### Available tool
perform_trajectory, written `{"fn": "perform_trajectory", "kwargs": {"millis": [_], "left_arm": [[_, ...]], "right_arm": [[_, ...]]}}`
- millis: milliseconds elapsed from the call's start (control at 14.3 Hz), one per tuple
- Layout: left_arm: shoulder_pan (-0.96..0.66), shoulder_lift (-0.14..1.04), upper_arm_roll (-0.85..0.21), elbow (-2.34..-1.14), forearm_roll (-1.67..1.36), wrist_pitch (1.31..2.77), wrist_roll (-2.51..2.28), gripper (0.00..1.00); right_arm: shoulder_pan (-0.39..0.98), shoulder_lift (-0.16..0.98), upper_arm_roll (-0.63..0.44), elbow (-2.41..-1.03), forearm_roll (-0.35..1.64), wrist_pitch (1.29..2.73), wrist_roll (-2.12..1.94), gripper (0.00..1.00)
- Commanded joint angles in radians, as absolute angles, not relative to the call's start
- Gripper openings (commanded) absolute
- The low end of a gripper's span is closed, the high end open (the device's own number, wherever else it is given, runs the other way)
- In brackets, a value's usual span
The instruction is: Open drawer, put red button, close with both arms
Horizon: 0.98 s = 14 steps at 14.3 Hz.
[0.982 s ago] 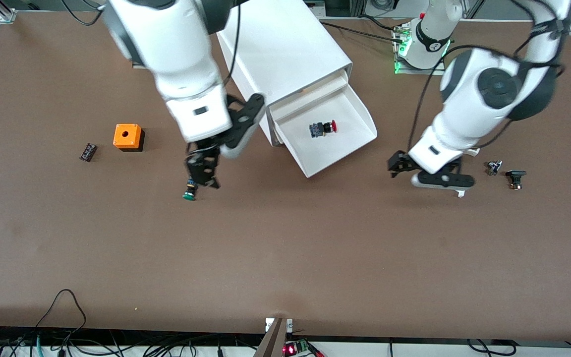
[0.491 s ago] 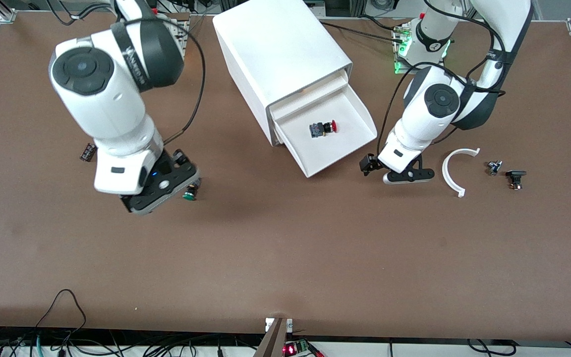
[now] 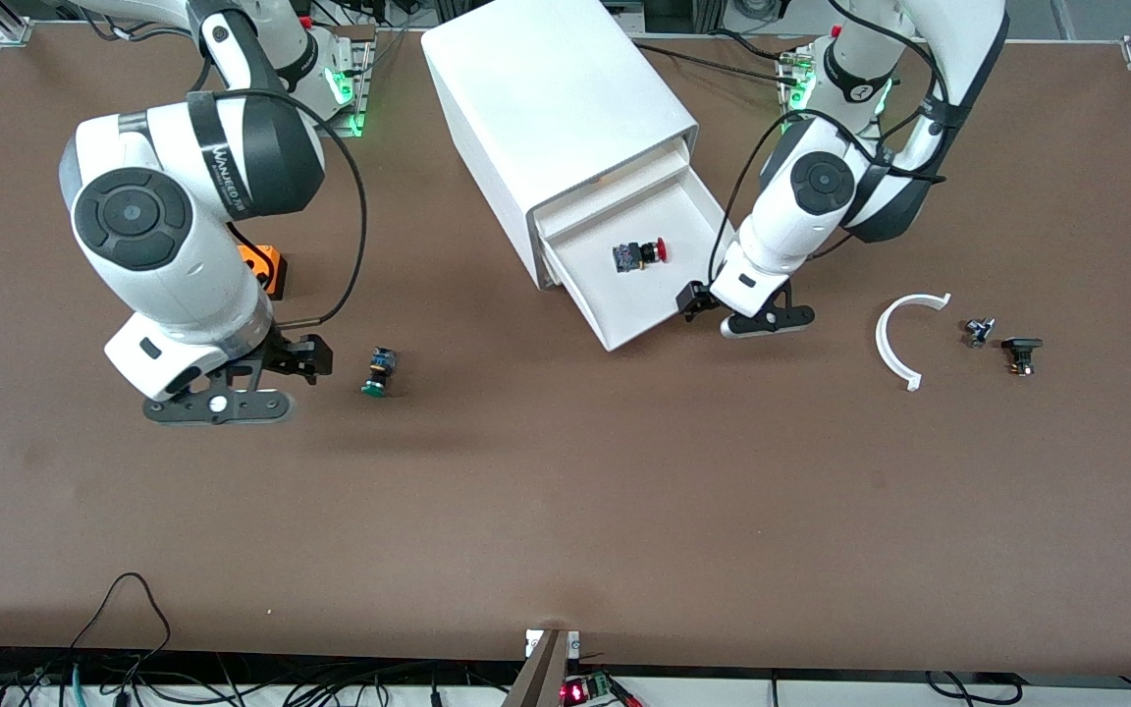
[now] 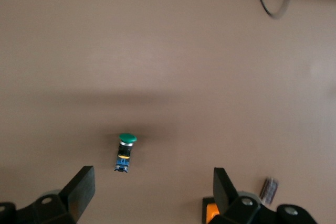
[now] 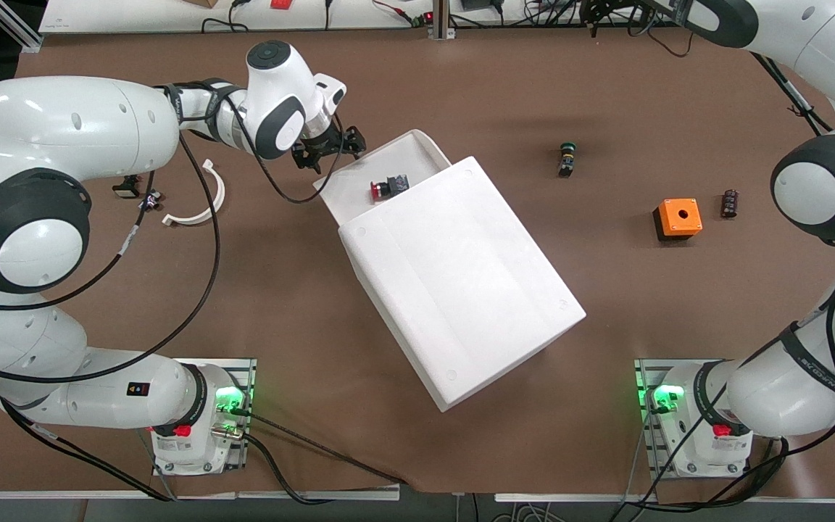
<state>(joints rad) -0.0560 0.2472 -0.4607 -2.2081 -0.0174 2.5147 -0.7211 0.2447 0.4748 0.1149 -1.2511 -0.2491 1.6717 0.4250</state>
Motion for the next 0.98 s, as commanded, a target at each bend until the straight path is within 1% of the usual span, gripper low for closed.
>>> {"fn": "perform_trajectory", "kwargs": {"millis": [0, 210, 351, 561, 701, 841, 911], "left_arm": [[-0.057, 0.212, -0.523, -2.246, -0.038, 2.502, -0.802, 1.0], [-0.057, 0.193, -0.6, -2.263, -0.038, 2.436, -0.808, 1.0], [-0.057, 0.186, -0.641, -2.266, -0.038, 2.364, -0.807, 1.0], [-0.057, 0.179, -0.704, -2.266, -0.038, 2.336, -0.805, 1.0], [-0.057, 0.179, -0.71, -2.266, -0.038, 2.336, -0.804, 1.0], [-0.049, 0.176, -0.71, -2.264, -0.04, 2.336, -0.795, 1.0], [-0.048, 0.169, -0.71, -2.264, -0.04, 2.336, -0.795, 1.0]], "right_arm": [[0.126, 0.384, 0.121, -1.354, -0.204, 1.658, 0.525, 1.0], [0.042, 0.341, 0.121, -1.382, -0.204, 1.638, 0.518, 1.0], [0.006, 0.313, 0.12, -1.381, -0.206, 1.62, 0.497, 1.0], [-0.035, 0.258, 0.106, -1.399, -0.201, 1.609, 0.387, 1.0], [-0.043, 0.201, 0.039, -1.458, -0.123, 1.624, 0.264, 1.0], [-0.043, 0.16, -0.072, -1.52, -0.04, 1.631, 0.107, 1.0], [-0.043, 0.146, -0.096, -1.54, -0.016, 1.629, 0.063, 1.0]]}}
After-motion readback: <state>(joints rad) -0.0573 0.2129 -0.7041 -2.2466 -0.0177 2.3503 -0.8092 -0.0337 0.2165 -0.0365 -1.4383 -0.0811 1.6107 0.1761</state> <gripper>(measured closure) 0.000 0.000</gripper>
